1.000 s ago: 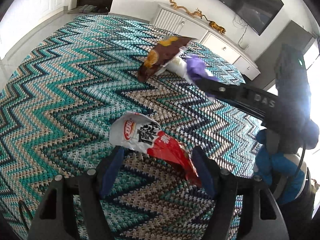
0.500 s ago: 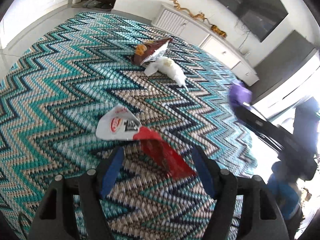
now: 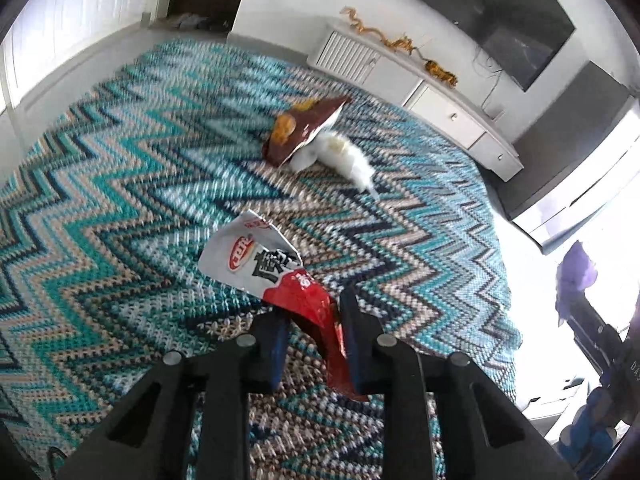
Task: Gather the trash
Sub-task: 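Carry both bags to the white bin and open both tools to drop them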
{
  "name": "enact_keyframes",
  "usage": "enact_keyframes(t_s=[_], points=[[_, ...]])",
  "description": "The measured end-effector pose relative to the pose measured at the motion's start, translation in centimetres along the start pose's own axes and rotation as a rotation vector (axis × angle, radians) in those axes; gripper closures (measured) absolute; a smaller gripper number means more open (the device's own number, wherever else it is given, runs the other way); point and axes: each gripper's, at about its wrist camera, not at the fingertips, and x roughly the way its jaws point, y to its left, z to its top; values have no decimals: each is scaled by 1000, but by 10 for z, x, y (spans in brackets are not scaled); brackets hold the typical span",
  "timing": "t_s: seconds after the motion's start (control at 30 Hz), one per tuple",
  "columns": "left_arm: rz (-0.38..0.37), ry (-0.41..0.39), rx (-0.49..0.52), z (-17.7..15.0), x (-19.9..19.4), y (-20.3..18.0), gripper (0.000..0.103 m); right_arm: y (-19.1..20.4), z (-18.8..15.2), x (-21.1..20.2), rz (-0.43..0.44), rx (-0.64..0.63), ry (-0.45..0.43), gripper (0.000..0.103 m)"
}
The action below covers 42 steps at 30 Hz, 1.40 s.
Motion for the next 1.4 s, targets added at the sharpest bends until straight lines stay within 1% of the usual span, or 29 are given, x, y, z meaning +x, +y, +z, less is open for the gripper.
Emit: enact_keyframes(t_s=[0.2,0.43,0.57,0.63,0.77,0.87,1.0,1.17,1.27,1.3,1.37,1.4], points=[[-37,-90,88,0,-47,-28,80,-7,-17,-48,-22,19,-63,74],[-95,-170,200,-1,-95,-77,81,-10,-33,-113,-64,27,-162,74],[-140,-211,281,-3,-120,-113,80,-10,-41,-146,-97,24,-214,74],[-169,-232,332,-2,-131,-136,80,-14,-44,-159,-112,29,-237,74],[-218,-260,421,0,-146,-182,81,-30,-47,-182,-141,49,-277,74],[-249,-269,476,2,-150,-216,80,-47,-46,-197,-169,79,-309,74],[-281,-264,558,2,-142,-265,80,-80,-46,-213,-213,142,-340,74],[-296,-209,650,-7,-108,-321,80,-117,-49,-218,-276,211,-344,74],[-292,-135,697,-16,-72,-351,80,-145,-54,-213,-310,261,-323,74],[-285,-96,721,-20,-53,-363,80,-158,-55,-208,-318,288,-310,74],[-271,-46,751,-28,-27,-381,80,-175,-58,-201,-327,327,-287,74],[-267,-4,769,-33,-6,-392,80,-185,-60,-196,-332,348,-272,74]])
